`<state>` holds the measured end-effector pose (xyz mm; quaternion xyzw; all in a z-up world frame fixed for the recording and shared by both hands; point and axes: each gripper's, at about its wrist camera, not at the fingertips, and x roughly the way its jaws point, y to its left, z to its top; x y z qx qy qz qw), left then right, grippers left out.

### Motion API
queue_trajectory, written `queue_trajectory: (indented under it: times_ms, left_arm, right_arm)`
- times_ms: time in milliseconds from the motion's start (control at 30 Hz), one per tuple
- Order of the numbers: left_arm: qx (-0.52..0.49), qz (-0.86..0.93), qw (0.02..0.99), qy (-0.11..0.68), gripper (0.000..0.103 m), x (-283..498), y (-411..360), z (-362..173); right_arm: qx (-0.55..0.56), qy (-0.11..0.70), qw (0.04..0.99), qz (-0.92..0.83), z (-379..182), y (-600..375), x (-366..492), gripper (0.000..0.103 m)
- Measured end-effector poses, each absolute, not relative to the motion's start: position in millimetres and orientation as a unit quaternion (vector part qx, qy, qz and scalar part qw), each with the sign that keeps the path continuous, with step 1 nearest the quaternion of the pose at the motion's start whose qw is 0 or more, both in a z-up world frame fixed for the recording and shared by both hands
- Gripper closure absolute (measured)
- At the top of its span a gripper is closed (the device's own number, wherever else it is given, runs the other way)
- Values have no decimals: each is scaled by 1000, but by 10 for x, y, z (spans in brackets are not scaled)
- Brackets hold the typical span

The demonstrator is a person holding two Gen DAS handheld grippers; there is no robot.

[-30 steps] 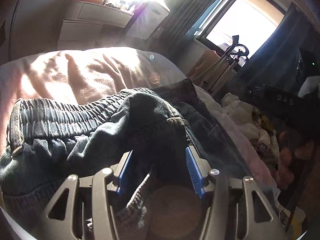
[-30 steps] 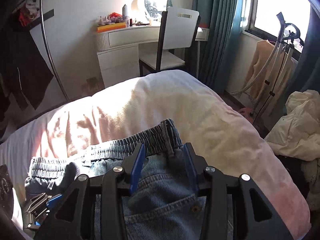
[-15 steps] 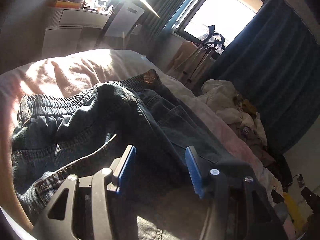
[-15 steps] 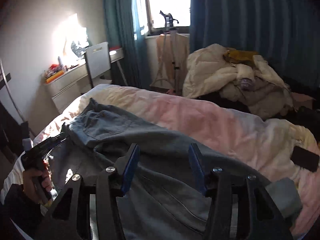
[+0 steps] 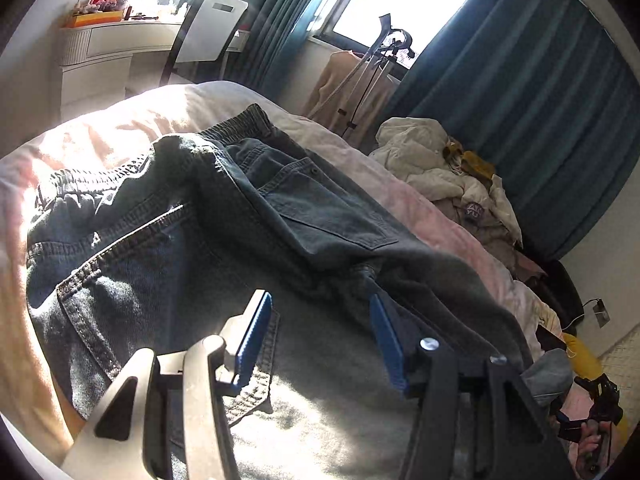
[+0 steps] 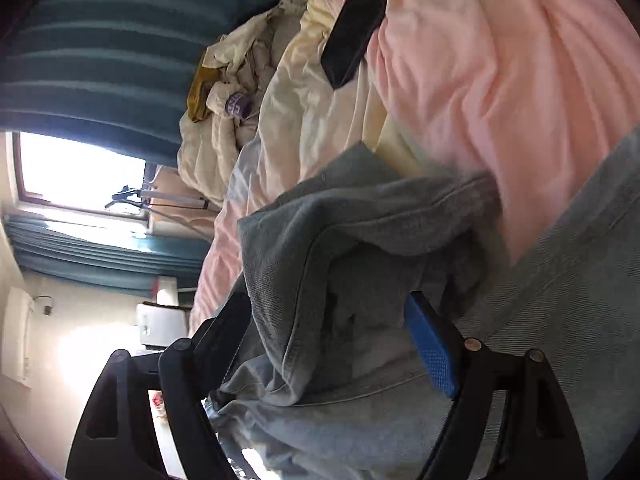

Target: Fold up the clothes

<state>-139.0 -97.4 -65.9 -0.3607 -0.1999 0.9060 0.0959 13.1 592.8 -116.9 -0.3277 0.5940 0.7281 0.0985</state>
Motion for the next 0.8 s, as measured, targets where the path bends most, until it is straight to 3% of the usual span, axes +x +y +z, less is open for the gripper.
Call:
queue_trajectory:
  times_ms: [233, 267, 300, 333, 367, 533, 633, 800]
  left_arm:
    - [-373, 903, 83, -198, 50, -1492, -941, -770]
    - [-374, 903, 81, -195, 50, -1506, -925, -782]
    - [-374, 903, 83, -195, 50, -1520, -919, -795]
    - [-375, 902, 84, -197, 50, -1530, -918, -805]
    - [-376, 901, 84, -199, 50, -1543, -917, -815]
    - [-374, 899, 87, -213, 50, -1592, -934, -832]
    - [-369, 897, 92, -224, 50, -1566, -977, -820]
    - [-359, 897, 99, -237, 50, -1546, -1016, -767]
  right_arm:
    - [-249, 632, 127, 723, -1282, 6160, 38, 33]
    - [-252, 628, 136, 724, -1300, 6185, 3, 50]
    - [-257, 626, 145, 722, -1296, 6184, -13, 59]
    - [-261, 625, 154, 720, -1288, 6179, -26, 81]
    - [-266, 623, 163, 717, -1280, 6174, -40, 84]
    - [-275, 504, 187, 797, -681, 6102, -219, 87]
    - [-267, 467, 161, 827, -259, 6091, -386, 88]
    - [-179, 306, 84, 931, 733, 5652, -432, 88]
